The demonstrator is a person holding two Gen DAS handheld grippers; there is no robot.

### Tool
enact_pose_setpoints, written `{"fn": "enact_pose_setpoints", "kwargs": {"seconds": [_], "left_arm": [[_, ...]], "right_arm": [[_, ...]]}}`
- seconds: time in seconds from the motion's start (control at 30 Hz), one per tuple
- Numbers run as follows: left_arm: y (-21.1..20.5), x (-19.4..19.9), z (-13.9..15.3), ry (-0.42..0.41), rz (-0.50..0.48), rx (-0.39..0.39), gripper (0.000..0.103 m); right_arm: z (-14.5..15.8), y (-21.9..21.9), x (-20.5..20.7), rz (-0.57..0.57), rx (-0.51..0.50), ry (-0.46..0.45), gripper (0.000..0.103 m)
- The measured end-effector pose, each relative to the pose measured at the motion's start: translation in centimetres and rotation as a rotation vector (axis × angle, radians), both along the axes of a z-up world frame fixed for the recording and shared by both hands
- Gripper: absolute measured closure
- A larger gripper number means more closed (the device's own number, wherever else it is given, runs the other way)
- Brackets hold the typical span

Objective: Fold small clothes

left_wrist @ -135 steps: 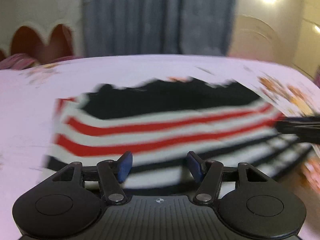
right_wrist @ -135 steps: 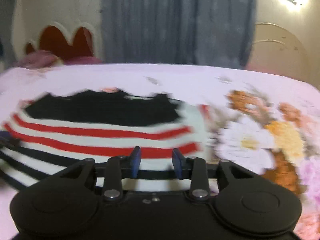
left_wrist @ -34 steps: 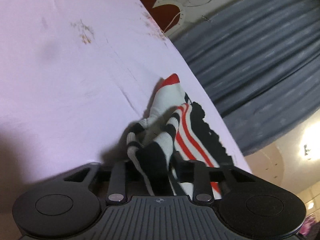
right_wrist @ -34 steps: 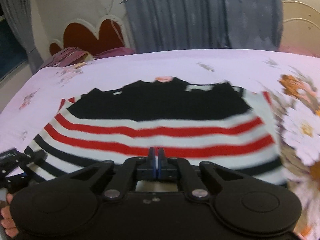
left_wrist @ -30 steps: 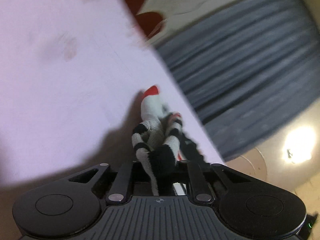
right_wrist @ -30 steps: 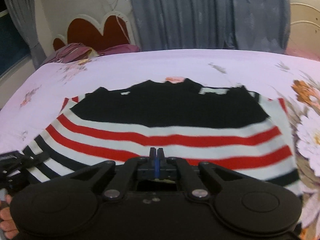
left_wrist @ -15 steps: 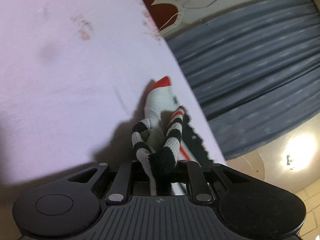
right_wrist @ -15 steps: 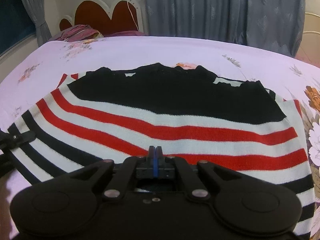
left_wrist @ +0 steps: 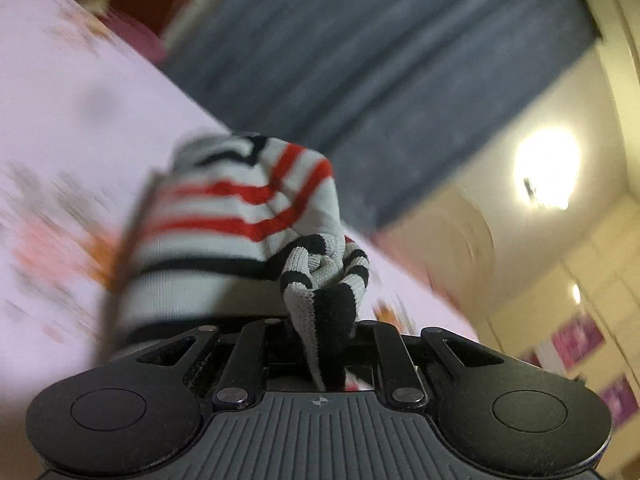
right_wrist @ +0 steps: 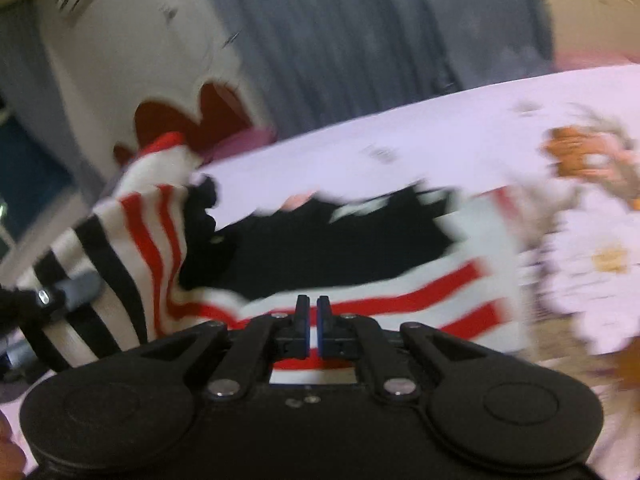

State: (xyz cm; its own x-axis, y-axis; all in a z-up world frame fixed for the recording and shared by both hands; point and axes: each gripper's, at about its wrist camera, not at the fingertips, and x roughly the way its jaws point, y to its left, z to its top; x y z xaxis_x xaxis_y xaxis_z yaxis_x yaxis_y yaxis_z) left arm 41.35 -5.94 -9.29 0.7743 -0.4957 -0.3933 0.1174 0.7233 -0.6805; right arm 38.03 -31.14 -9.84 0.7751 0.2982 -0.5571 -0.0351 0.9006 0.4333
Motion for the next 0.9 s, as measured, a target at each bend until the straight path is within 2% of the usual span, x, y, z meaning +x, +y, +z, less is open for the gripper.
{"fn": "enact_pose_setpoints", "kwargs": {"seconds": [0.1, 0.17, 0.2, 0.23, 0.27, 0.3, 0.33, 0.4, 0.43, 0.47, 0.5, 0.53, 0.6, 0.7, 0.77, 0.8, 0.87, 0.9], "left_arm": [[-6.9, 1.0, -1.9, 0.059, -0.086, 0.123, 0.089], [-11.0, 1.8, -4.3, 0.168, -0.137, 0.232, 0.083], [-12.4, 1.6, -4.8, 0.176, -0.153, 0.277, 0.067], [-12.8, 0.9, -4.4, 0.151, -0.165, 0.277, 0.045], [-12.8, 0.3, -3.8, 0.138, -0.191, 0.249, 0.04], [-12.7, -0.1, -2.8, 0.141, -0.211, 0.225, 0.04], [-12.2, -0.4, -1.8, 0.136, -0.221, 0.216, 0.04], [-10.0, -2.1, 0.3, 0.047, -0.219, 0.2, 0.04], [-9.2, -3.8, 0.7, 0.02, -0.196, 0.216, 0.04], [-7.5, -3.9, 1.3, 0.001, -0.146, 0.254, 0.04], [-6.3, -3.2, 1.5, -0.008, -0.115, 0.285, 0.045], [-4.8, -2.5, 1.4, 0.001, -0.078, 0.332, 0.059], [-1.8, -1.5, 0.2, 0.051, -0.021, 0.364, 0.068], [-0.5, 0.1, -2.0, 0.14, -0.021, 0.428, 0.068], [-0.7, -0.3, -2.6, 0.135, -0.037, 0.449, 0.068], [-0.6, -0.5, -2.6, 0.128, -0.045, 0.458, 0.068], [-0.6, -1.2, -2.3, 0.117, -0.076, 0.475, 0.068], [-1.4, -0.6, -2.6, 0.109, -0.097, 0.49, 0.069]], "right_arm": [[0.1, -4.9, -1.1, -0.076, 0.051, 0.004, 0.098], [-0.2, -7.4, -1.7, -0.1, 0.087, 0.026, 0.094], [-0.4, -8.6, -2.0, -0.107, 0.102, 0.039, 0.084], [-0.6, -9.6, -2.3, -0.116, 0.12, 0.043, 0.079], [-0.6, -10.5, -2.6, -0.124, 0.137, 0.042, 0.061], [-0.7, -11.2, -2.9, -0.125, 0.153, 0.038, 0.054], [-0.7, -11.7, -3.0, -0.112, 0.169, 0.037, 0.054], [-0.9, -12.0, -2.8, -0.073, 0.196, 0.047, 0.056], [-0.9, -11.9, -2.6, -0.049, 0.212, 0.052, 0.057], [-1.0, -11.7, -2.4, -0.021, 0.231, 0.054, 0.057], [-1.2, -11.2, -2.2, 0.003, 0.244, 0.062, 0.057], [-1.3, -10.7, -1.8, 0.024, 0.251, 0.073, 0.057], [-1.5, -9.5, -0.8, 0.061, 0.252, 0.105, 0.056], [-1.5, -7.7, 0.6, 0.103, 0.228, 0.137, 0.056], [-1.4, -6.5, 1.2, 0.135, 0.174, 0.162, 0.057], [-1.4, -5.7, 1.5, 0.155, 0.138, 0.194, 0.064], [-1.5, -5.0, 1.3, 0.171, 0.07, 0.199, 0.084], [-1.6, -4.9, 0.8, 0.161, 0.033, 0.198, 0.085]]}}
